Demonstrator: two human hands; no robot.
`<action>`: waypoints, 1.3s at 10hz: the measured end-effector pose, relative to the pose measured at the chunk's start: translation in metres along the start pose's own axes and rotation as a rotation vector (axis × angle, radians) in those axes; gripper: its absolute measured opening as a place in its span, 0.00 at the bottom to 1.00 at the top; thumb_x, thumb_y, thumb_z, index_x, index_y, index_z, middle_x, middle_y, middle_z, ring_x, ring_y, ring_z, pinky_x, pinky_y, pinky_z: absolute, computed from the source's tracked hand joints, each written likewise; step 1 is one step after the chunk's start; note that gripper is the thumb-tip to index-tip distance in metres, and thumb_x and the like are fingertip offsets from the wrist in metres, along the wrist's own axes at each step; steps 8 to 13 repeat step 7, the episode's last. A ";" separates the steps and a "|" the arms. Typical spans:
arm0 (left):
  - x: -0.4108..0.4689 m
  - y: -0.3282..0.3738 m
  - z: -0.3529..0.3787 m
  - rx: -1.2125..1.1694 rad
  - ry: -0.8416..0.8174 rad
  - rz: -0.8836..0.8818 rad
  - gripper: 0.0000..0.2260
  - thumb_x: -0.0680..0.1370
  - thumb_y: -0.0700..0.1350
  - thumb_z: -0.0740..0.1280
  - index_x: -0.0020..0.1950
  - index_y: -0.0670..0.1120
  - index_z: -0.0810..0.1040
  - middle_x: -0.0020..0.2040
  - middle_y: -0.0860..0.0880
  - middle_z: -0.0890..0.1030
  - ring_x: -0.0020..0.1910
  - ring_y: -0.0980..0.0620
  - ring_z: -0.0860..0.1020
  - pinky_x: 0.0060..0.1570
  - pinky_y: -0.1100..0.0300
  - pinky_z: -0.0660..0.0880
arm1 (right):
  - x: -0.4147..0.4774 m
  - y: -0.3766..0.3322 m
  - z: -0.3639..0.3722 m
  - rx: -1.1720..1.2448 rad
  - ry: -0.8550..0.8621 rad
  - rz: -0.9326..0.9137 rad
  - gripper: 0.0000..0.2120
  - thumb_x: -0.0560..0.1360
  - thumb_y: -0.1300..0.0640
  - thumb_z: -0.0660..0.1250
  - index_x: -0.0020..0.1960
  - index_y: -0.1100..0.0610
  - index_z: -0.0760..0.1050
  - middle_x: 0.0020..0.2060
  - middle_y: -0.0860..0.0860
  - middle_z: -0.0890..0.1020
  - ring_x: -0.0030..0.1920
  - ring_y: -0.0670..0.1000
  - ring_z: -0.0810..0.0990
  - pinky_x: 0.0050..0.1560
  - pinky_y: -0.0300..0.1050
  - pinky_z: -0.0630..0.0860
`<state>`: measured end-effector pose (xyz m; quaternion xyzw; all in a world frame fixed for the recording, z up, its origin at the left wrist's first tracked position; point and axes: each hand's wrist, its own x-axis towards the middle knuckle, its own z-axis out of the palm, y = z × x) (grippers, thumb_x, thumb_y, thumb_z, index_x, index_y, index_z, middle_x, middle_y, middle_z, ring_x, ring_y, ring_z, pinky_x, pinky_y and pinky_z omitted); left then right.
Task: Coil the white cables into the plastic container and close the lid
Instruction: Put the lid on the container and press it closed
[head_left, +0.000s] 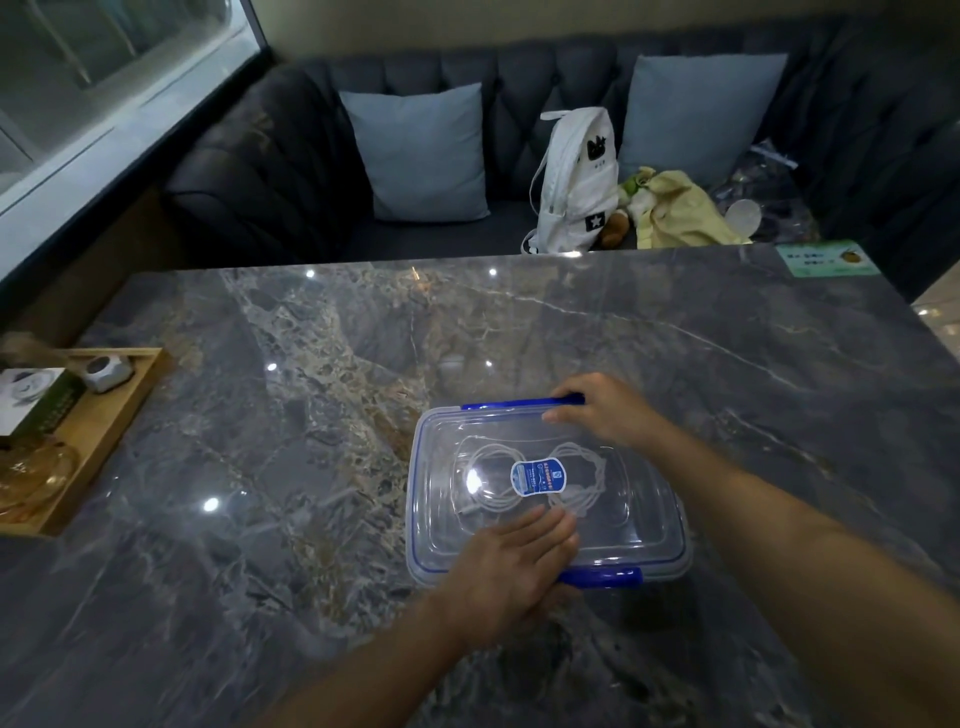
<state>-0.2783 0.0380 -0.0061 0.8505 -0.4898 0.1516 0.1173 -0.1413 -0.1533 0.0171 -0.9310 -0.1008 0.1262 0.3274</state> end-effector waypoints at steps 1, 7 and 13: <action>0.002 0.000 -0.003 0.013 -0.030 -0.017 0.17 0.74 0.52 0.68 0.55 0.40 0.81 0.57 0.44 0.83 0.58 0.49 0.80 0.60 0.55 0.75 | 0.000 0.002 0.003 -0.023 0.039 -0.006 0.13 0.69 0.45 0.70 0.49 0.52 0.81 0.45 0.51 0.84 0.45 0.50 0.79 0.46 0.43 0.68; 0.073 -0.072 -0.092 -0.108 -0.014 -0.497 0.22 0.75 0.59 0.61 0.65 0.52 0.73 0.62 0.52 0.79 0.59 0.51 0.77 0.57 0.57 0.71 | 0.011 -0.043 -0.047 -0.279 -0.266 -0.037 0.25 0.72 0.47 0.68 0.66 0.54 0.69 0.63 0.54 0.76 0.60 0.52 0.75 0.56 0.43 0.70; 0.073 -0.072 -0.092 -0.108 -0.014 -0.497 0.22 0.75 0.59 0.61 0.65 0.52 0.73 0.62 0.52 0.79 0.59 0.51 0.77 0.57 0.57 0.71 | 0.011 -0.043 -0.047 -0.279 -0.266 -0.037 0.25 0.72 0.47 0.68 0.66 0.54 0.69 0.63 0.54 0.76 0.60 0.52 0.75 0.56 0.43 0.70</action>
